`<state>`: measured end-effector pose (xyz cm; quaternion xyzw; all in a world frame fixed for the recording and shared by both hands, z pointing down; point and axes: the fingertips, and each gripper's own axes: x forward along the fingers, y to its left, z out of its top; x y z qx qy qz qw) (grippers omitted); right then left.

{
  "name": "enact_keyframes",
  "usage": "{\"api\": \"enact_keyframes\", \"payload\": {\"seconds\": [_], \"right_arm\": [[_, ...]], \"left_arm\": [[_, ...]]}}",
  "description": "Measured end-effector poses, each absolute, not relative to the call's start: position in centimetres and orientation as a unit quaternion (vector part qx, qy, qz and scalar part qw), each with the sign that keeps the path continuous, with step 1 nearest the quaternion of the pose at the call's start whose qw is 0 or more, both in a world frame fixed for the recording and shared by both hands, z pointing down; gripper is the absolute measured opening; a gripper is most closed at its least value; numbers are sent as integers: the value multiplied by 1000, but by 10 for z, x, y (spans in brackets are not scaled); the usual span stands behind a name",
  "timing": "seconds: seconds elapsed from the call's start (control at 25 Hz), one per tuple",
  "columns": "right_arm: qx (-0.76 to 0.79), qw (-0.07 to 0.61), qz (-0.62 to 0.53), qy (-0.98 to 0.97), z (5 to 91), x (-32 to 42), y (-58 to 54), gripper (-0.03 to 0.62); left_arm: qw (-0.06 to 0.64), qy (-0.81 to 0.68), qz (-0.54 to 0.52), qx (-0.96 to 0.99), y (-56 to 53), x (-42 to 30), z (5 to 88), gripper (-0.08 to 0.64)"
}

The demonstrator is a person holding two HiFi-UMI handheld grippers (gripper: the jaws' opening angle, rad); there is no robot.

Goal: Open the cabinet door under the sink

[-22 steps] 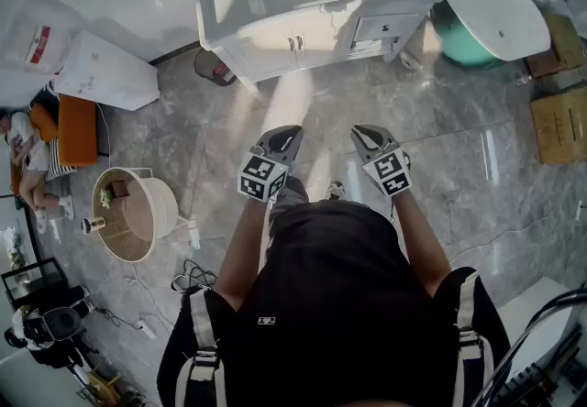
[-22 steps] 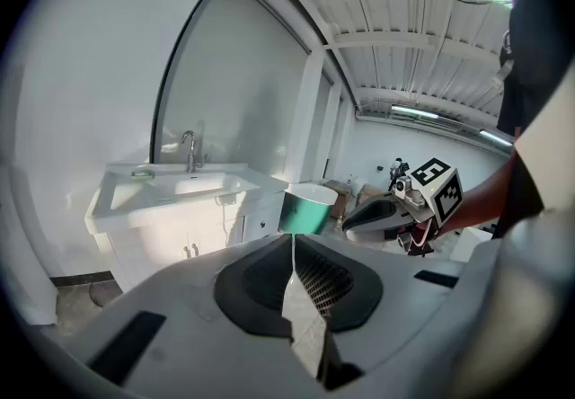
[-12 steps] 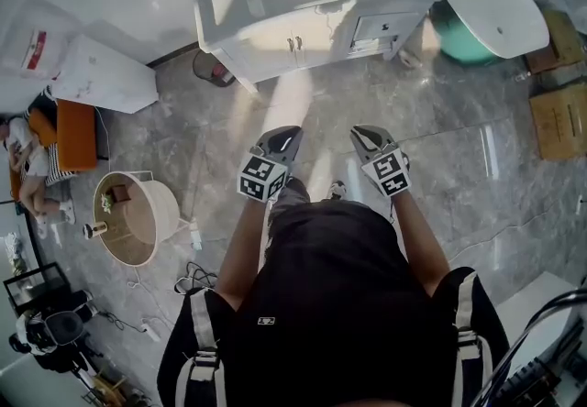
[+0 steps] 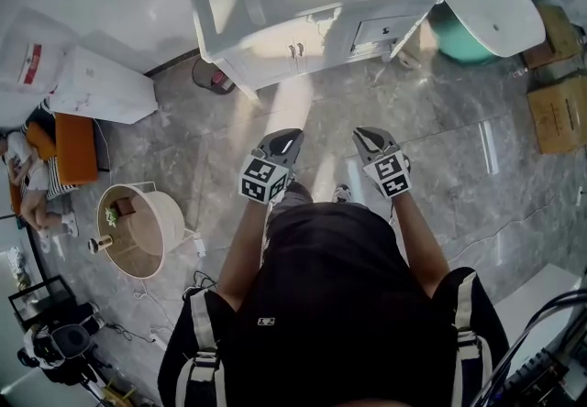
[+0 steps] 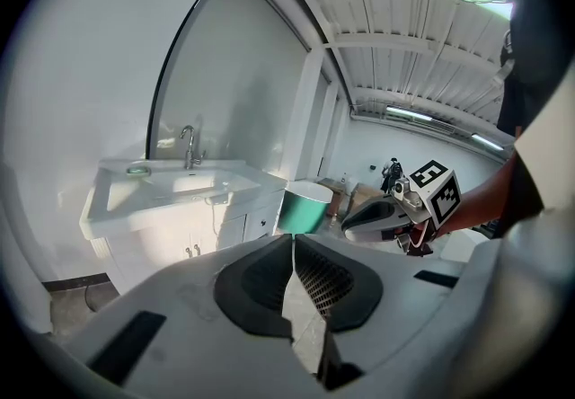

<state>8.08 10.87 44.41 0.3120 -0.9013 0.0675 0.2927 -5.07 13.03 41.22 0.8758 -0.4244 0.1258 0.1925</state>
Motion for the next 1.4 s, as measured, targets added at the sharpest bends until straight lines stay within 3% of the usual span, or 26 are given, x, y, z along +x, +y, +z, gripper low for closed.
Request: {"api": "enact_keyframes", "payload": {"seconds": [0.92,1.2,1.4], "right_arm": [[351,278,77,-891,464,-57,54,91],[310,282,94,-903,487,-85,22,91],[278,302,118,-904,526,-80,-7,91]], "left_arm": [[175,-409,136,885,80,-203,420,18],[208,-458,140,853,80,-244,429,18],[269,-480,117,827,80,-236,450,18]]}}
